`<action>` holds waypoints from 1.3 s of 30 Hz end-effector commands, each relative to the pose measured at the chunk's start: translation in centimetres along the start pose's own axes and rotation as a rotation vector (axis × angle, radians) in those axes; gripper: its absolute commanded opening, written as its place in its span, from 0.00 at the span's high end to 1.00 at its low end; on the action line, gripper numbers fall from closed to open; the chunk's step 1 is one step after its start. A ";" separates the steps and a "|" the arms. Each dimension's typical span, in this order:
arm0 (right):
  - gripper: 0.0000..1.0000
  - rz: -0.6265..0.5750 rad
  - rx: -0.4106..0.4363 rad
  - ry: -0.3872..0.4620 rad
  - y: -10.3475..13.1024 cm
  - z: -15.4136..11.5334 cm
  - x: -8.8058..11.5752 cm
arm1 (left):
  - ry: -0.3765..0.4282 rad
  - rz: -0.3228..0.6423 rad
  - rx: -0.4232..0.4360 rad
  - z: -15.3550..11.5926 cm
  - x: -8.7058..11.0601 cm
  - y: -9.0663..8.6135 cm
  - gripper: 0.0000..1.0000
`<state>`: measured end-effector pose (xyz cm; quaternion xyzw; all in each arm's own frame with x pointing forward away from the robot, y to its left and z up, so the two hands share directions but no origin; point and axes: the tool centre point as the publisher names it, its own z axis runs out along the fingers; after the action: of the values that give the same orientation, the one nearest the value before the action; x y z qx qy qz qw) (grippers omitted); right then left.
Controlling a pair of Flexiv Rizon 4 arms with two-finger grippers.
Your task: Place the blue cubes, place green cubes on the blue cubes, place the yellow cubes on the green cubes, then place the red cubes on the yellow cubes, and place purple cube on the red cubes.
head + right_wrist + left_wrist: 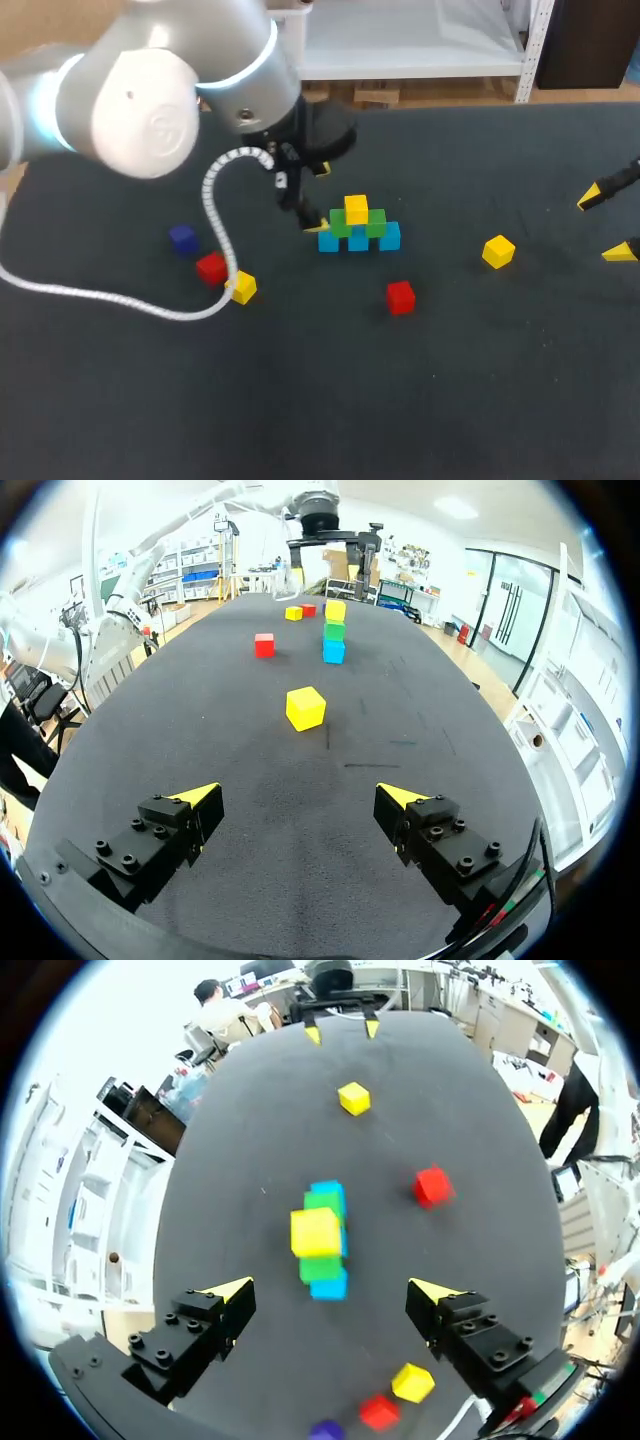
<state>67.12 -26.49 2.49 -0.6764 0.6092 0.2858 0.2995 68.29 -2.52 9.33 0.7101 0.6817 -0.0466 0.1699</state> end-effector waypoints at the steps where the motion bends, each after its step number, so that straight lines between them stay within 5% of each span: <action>1: 0.00 -0.001 0.000 -0.001 0.0 0.0 0.0 | -0.005 0.012 0.002 -2.1 2.5 -2.2 0.00; 6: 0.00 -0.001 0.000 -0.001 0.0 0.0 0.0 | 0.012 0.073 0.039 -2.9 5.1 -4.0 0.00; 16: 0.00 -0.001 0.000 -0.001 0.0 0.0 0.0 | 0.027 0.350 0.141 -3.2 10.7 -6.9 0.00; 24: 0.00 -0.001 0.000 -0.001 0.0 0.0 0.0 | 0.073 0.427 0.206 -2.1 14.9 -7.7 0.00; 30: 0.00 -0.001 0.000 -0.001 0.0 0.0 0.0 | 0.057 0.478 0.209 -1.6 16.1 -8.2 0.00; 39: 0.00 -0.001 0.000 -0.001 0.0 0.0 0.0 | 0.053 0.549 0.225 0.1 15.1 -8.7 0.00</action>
<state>67.12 -26.49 2.49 -0.6764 0.6092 0.2858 0.2994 60.52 12.50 3.82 0.8807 0.4629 -0.0564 0.0830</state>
